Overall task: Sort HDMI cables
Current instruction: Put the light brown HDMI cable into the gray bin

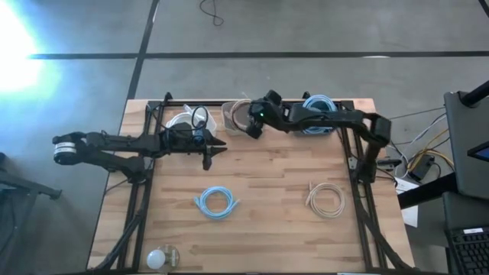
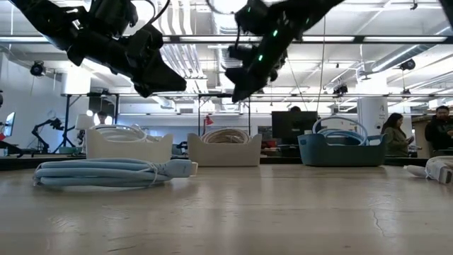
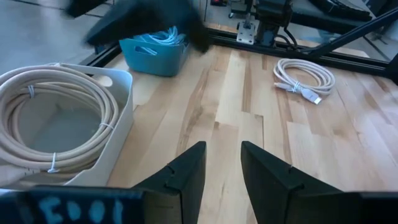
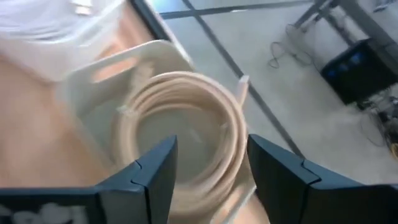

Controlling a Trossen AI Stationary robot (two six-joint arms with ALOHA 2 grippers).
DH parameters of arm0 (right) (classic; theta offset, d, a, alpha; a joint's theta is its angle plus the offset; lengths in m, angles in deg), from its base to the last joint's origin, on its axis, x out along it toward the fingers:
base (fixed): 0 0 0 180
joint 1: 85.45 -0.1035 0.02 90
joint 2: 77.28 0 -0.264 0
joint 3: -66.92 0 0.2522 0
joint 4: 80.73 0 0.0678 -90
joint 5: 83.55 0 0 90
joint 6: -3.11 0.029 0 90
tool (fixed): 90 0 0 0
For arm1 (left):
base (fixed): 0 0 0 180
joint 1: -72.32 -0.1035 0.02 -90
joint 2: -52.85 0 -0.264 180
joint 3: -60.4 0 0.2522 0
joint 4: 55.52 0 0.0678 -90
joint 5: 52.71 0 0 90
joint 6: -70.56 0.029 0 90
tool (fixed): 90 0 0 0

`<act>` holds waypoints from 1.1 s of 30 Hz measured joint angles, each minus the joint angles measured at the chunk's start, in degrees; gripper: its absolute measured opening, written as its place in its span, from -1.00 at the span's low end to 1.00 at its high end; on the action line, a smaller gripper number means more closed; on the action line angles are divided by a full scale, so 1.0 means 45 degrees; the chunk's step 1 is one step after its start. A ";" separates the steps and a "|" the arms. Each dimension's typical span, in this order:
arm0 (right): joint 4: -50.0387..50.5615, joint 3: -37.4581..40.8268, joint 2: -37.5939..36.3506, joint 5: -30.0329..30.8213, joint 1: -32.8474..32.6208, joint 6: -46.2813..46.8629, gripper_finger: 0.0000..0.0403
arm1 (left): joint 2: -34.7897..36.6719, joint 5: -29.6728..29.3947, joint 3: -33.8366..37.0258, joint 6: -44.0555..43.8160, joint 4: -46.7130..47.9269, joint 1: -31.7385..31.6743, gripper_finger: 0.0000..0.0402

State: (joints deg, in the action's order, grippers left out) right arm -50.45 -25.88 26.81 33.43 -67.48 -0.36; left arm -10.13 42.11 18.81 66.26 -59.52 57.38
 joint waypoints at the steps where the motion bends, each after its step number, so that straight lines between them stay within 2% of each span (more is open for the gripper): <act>1: 0.0499 0.0007 -0.0289 0.0001 -0.0212 0.0312 -0.08 | 0.0000 0.0000 -0.0002 -0.0022 0.0000 0.0000 -0.35; 7: 0.4584 0.0336 -0.1853 -0.0003 -0.1395 0.3454 -0.12 | -0.0005 0.0000 0.0003 -0.0162 0.0116 0.0000 -0.35; 12: 0.6804 0.1784 -0.3126 -0.0397 -0.2580 0.5804 -0.09 | -0.0005 0.0000 0.0003 -0.0193 0.0185 0.0005 -0.35; 24: 0.6949 0.6949 -0.7131 -0.4959 -0.5143 1.3311 -0.09 | -0.0005 0.0000 0.0003 -0.0193 0.0191 0.0005 -0.35; 33: 0.6906 0.9127 -0.8896 -0.6244 -0.7875 1.9227 -0.10 | -0.0005 0.0000 0.0003 -0.0402 0.0189 0.0005 -0.35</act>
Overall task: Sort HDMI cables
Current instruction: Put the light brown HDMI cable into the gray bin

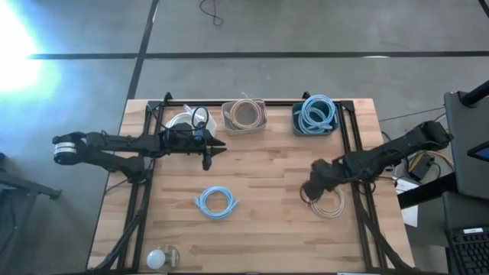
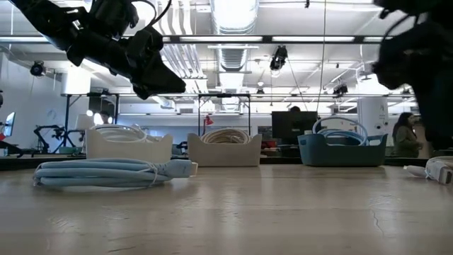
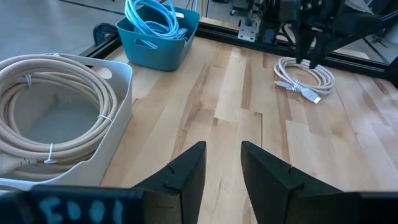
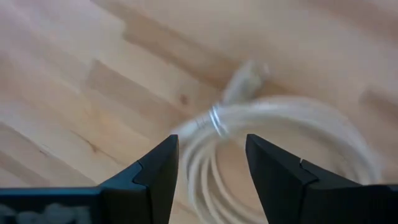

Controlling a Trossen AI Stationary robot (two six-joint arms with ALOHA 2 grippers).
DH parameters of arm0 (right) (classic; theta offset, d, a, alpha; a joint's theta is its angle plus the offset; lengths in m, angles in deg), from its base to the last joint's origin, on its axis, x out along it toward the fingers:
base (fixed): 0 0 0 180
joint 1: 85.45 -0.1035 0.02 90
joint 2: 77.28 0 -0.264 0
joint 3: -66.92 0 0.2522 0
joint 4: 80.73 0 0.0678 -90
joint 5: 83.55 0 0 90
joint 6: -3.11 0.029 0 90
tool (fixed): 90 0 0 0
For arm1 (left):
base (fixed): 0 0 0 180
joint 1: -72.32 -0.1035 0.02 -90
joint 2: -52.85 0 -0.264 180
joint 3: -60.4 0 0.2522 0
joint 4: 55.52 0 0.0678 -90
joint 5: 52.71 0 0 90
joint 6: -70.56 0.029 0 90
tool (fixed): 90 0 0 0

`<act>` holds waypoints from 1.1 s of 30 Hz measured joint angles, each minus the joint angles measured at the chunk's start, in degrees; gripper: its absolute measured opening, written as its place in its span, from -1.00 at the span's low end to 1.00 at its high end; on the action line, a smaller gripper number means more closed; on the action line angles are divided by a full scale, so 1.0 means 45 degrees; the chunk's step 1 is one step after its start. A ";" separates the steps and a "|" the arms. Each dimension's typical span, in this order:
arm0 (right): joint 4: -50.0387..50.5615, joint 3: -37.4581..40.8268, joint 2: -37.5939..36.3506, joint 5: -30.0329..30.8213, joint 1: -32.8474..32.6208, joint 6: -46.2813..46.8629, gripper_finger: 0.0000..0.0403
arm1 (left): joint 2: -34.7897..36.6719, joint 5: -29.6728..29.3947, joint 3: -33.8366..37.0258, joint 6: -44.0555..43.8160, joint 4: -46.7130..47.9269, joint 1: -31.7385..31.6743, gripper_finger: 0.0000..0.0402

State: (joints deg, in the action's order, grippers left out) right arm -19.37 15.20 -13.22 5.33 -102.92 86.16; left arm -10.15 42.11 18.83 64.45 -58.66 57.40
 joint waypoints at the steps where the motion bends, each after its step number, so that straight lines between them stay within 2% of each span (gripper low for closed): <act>1: -0.0035 0.0173 -0.0056 -0.0123 -0.0287 0.0639 -0.10 | 0.0000 0.0000 0.0000 0.0000 0.0000 0.0000 -0.35; 6: -0.0957 0.0796 0.0004 -0.0902 -0.1816 0.2537 -0.11 | 0.0000 0.0000 0.0000 -0.0010 0.0000 0.0000 -0.35; 11: -0.3001 0.1323 0.0554 -0.0853 -0.2795 0.2668 -0.12 | 0.0000 0.0000 0.0000 -0.0010 -0.0005 0.0000 -0.35; 21: -0.4653 0.1254 0.2948 -0.0865 -0.3061 0.0287 -0.10 | 0.0000 -0.0005 0.0000 -0.0021 -0.0034 0.0000 -0.35; 26: -0.4518 0.0890 0.3979 -0.0850 -0.3028 -0.0470 -0.10 | 0.0000 -0.0005 0.0000 -0.0034 -0.0108 0.0000 -0.35; 30: -0.4274 0.0576 0.4545 -0.1013 -0.2901 -0.2001 -0.22 | 0.0000 -0.0005 0.0000 -0.0086 -0.0136 0.0000 -0.35; 33: -0.4174 0.0322 0.4688 -0.1027 -0.2772 -0.3053 -0.38 | 0.0000 -0.0005 0.0000 -0.0087 -0.0141 0.0005 -0.35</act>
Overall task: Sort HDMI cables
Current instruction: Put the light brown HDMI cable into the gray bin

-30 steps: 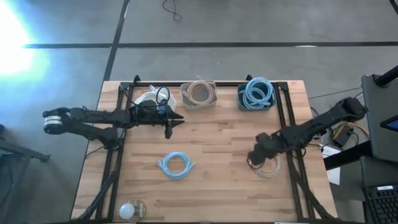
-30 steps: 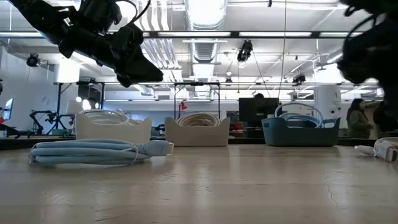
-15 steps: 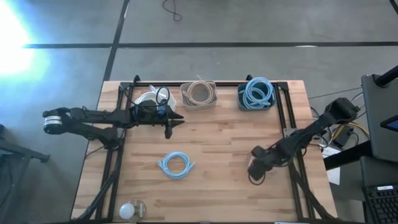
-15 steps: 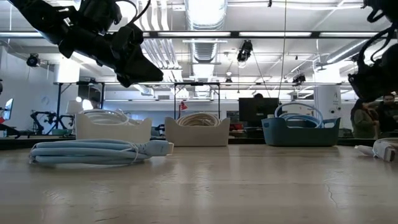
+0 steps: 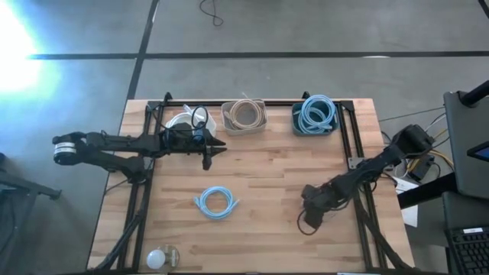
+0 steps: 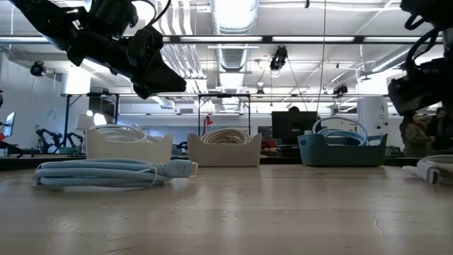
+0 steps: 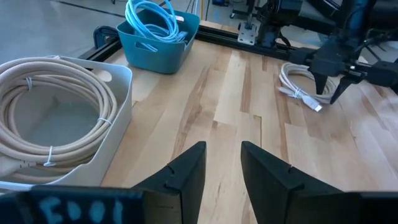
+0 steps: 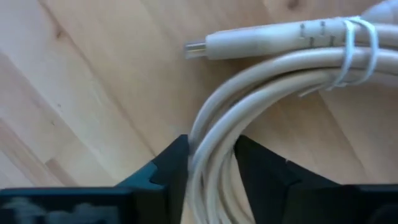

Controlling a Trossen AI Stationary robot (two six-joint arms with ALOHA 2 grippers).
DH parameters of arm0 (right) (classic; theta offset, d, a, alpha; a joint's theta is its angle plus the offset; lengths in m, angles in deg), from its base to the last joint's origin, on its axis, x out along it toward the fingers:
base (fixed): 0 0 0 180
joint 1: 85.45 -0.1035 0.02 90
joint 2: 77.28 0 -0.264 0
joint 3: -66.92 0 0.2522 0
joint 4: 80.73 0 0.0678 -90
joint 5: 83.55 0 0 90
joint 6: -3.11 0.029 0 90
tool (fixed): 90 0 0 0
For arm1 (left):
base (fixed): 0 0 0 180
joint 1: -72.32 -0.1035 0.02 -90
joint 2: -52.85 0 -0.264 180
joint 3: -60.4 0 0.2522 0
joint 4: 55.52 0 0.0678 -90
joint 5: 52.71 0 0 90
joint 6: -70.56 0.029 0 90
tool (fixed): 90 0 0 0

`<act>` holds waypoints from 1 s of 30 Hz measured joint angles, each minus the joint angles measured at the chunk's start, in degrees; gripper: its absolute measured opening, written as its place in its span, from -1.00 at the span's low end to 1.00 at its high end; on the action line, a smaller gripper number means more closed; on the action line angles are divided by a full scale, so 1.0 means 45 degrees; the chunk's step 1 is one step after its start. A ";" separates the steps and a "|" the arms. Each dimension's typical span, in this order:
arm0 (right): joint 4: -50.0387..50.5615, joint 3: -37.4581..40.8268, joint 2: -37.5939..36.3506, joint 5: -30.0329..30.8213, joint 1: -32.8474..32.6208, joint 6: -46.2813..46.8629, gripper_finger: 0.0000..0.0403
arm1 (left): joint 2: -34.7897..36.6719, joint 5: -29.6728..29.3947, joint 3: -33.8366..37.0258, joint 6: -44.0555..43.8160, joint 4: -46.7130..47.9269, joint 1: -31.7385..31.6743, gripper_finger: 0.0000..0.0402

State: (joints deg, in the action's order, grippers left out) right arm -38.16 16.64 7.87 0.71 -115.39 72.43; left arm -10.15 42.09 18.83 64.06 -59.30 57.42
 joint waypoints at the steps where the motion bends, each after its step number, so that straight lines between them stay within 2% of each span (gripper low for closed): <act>1: 0.0019 -0.0123 0.0018 -0.0001 0.0061 -0.0323 -0.45 | 0.0000 0.0000 0.0000 0.0000 0.0004 -0.0005 -0.35; 7: -0.0555 -0.1134 -0.0143 0.0395 0.0474 -0.1750 -0.84 | 0.0000 0.0000 0.0000 0.0008 -0.0006 -0.0002 -0.35; 11: -0.0366 -0.2057 -0.0095 0.0784 0.0633 -0.3623 -0.85 | -0.0019 0.0000 0.0000 0.0055 -0.0172 -0.0001 -0.35; 19: -0.0629 -0.4201 -0.0103 0.4790 0.1654 -0.9950 -0.79 | -0.0029 -0.0084 0.0000 0.0155 -0.0307 -0.0001 -0.35; 23: -0.1676 -0.4730 0.0205 0.4988 0.2764 -1.3728 -0.80 | -0.0029 -0.0083 0.0000 0.0155 -0.0307 -0.0002 -0.35; 26: -0.3694 -0.4932 0.0470 0.4990 0.3807 -1.6303 -0.80 | -0.0029 -0.0074 0.0000 0.0141 -0.0306 0.0000 -0.35; 30: -0.5728 -0.5276 0.1165 0.4994 0.5441 -1.8312 -0.78 | -0.0033 -0.0069 0.0000 0.0128 -0.0235 0.0000 -0.35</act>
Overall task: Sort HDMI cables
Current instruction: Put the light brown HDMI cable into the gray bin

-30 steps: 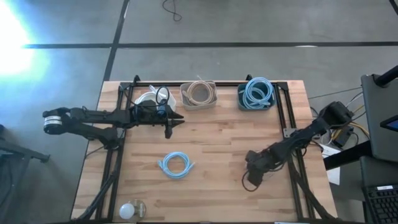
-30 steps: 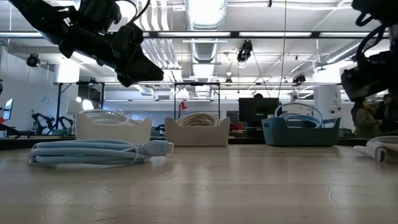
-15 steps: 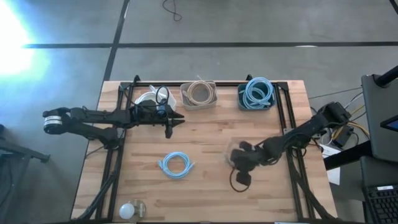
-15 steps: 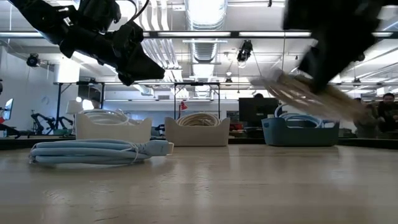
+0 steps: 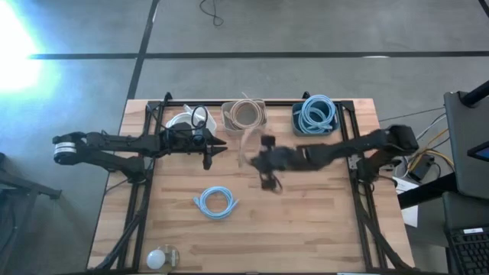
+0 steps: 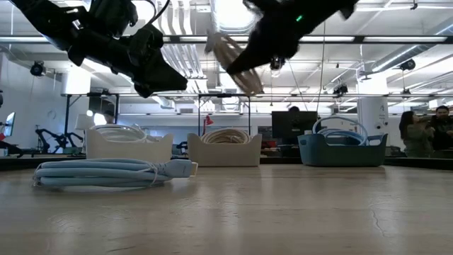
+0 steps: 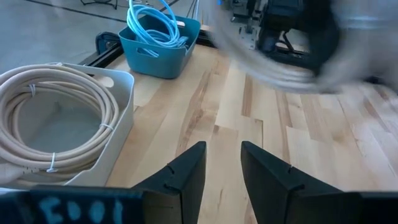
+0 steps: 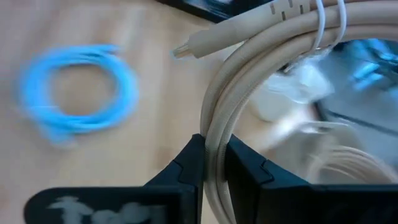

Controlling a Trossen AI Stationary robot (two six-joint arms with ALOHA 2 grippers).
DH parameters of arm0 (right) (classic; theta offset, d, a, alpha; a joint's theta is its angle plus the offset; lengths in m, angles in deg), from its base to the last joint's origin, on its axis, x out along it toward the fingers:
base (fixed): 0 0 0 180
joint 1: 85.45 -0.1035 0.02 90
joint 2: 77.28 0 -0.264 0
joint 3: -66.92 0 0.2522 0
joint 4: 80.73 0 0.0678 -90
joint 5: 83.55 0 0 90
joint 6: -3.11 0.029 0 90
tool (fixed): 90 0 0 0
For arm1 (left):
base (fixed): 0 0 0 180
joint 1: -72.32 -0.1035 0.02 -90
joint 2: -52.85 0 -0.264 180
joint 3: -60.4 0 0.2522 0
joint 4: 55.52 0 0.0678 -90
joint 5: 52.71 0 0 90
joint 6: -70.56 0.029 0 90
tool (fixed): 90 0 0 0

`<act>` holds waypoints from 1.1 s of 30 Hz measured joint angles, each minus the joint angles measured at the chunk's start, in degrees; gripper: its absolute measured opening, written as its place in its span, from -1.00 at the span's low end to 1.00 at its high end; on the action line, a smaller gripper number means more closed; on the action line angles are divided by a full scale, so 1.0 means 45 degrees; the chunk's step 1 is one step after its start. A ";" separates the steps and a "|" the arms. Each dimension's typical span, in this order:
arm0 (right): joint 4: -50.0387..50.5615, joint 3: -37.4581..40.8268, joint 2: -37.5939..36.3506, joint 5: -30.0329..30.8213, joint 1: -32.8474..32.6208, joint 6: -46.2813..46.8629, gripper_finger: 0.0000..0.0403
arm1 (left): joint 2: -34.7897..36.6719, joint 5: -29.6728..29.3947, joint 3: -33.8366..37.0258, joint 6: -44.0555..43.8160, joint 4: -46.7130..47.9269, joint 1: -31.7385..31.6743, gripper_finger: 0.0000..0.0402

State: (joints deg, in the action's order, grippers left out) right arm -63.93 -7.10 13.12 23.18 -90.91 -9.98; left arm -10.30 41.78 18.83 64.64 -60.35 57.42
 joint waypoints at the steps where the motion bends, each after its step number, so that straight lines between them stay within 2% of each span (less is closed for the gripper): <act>1: -0.0059 -0.0139 0.0220 0.0004 0.0417 -0.0168 -0.78 | -0.0006 0.0004 0.0000 -0.0002 -0.0005 0.0000 -0.35; 8: -0.0055 -0.1431 0.2164 -0.0004 0.3020 0.0731 -0.77 | -0.0011 0.0020 0.0000 -0.0017 0.0015 0.0015 -0.35; 14: -0.0219 -0.2937 0.4127 -0.0004 0.4288 0.1661 -0.77 | -0.0011 0.0025 0.0000 -0.0017 0.0040 0.0015 -0.35; 21: -0.0014 -0.4836 0.6347 0.0010 0.4998 0.2431 -0.77 | -0.0011 0.0025 0.0000 -0.0037 0.0218 0.0015 -0.35; 24: 0.0720 -0.5451 0.6899 0.0006 0.5036 0.2469 -0.76 | -0.0011 0.0025 0.0000 -0.0094 0.0476 0.0015 -0.35; 33: 0.1414 -0.5992 0.7081 -0.0004 0.5107 0.2542 -0.68 | -0.0015 0.0025 0.0000 -0.0117 0.0720 0.0015 -0.35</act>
State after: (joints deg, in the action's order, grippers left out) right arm -57.57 -34.07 44.98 23.16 -67.93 1.46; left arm -10.37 41.89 18.83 64.11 -57.11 57.49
